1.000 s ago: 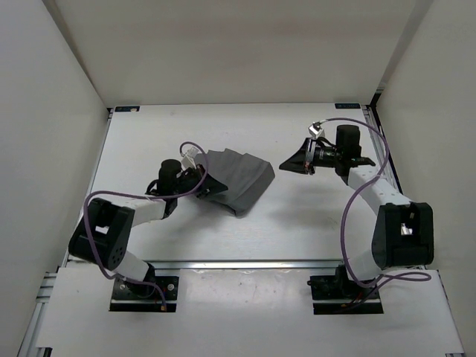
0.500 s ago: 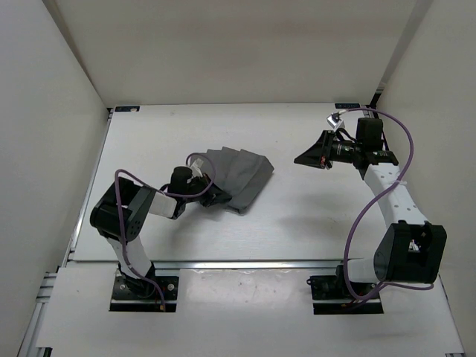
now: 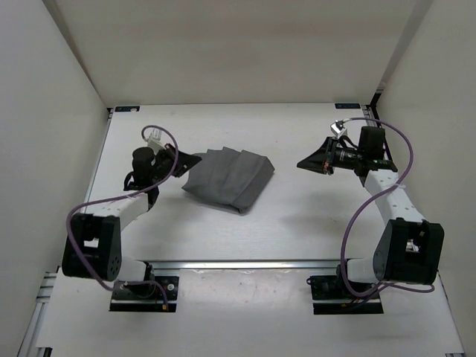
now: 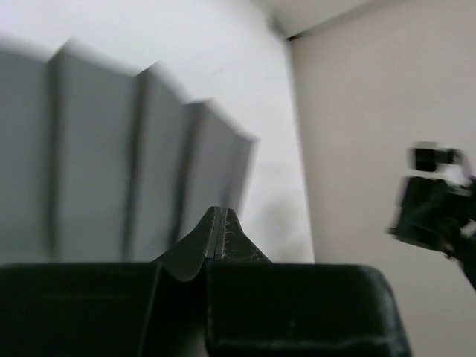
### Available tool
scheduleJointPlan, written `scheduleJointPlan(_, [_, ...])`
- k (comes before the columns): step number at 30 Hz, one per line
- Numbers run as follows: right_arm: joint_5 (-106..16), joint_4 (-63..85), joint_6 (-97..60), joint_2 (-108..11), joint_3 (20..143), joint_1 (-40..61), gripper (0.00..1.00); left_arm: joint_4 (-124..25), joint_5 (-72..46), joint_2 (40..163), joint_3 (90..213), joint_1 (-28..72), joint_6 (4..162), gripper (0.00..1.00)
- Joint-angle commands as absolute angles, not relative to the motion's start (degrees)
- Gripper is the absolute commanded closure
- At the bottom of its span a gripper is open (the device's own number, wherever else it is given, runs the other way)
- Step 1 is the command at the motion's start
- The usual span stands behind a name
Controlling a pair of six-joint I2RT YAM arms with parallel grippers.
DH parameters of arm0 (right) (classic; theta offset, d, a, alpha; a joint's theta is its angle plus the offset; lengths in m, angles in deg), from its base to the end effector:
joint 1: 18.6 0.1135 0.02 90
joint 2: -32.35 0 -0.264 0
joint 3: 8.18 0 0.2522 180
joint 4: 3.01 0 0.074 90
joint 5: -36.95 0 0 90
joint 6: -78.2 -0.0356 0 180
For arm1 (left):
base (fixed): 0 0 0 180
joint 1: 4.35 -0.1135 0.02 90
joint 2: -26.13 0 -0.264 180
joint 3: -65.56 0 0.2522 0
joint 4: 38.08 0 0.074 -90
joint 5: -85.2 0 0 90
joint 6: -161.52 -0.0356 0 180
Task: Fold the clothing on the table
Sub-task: Fold the skirt
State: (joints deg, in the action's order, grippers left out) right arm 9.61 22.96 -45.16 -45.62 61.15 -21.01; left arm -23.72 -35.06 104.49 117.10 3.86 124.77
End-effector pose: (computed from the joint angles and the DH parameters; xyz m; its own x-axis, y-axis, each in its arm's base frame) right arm 0.2897 0.0195 0.2825 -0.8650 0.2892 -0.4100 -0.2819 0.3958 0.8740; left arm 0.2885 -0.0598 0.2357 -0.6168 -0.6103 -0.4971 0.1941 0.4941 -0.8474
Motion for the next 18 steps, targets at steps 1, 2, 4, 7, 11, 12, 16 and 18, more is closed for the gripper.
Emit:
scheduleJointPlan(1, [13.31,18.40,-46.60,-45.25,62.44,-22.11,1.00,-31.53,-35.66,109.35,111.94,1.81,123.99,1.00])
scheduleJointPlan(2, [13.83,17.79,-46.95,-45.60,62.70,-22.37,1.00,-30.23,-35.56,110.49,111.58,1.63,124.43,1.00])
scheduleJointPlan(4, [13.84,18.39,-47.04,-46.57,63.41,-22.99,1.00,-26.80,-34.68,114.44,109.82,1.89,125.39,1.00])
scheduleJointPlan(7, [14.54,20.15,-46.08,-47.53,66.22,-23.87,1.00,-28.53,-32.58,118.92,111.83,3.29,123.39,1.00])
scheduleJointPlan(11, [14.63,22.26,-44.58,-48.94,69.73,-24.57,1.00,-31.35,-31.87,121.66,113.33,2.86,122.32,1.00])
scheduleJointPlan(12, [14.72,22.44,-44.49,-49.21,70.17,-24.83,1.00,-31.80,-31.78,121.05,113.25,2.51,122.84,1.00])
scheduleJointPlan(16, [13.32,24.02,-42.39,-49.47,72.46,-23.35,1.00,-37.48,-30.03,112.55,115.69,1.11,122.59,0.98])
scheduleJointPlan(18, [10.17,26.37,-39.25,-49.21,73.25,-21.77,0.98,-41.10,-29.50,107.35,121.04,2.15,118.74,0.87])
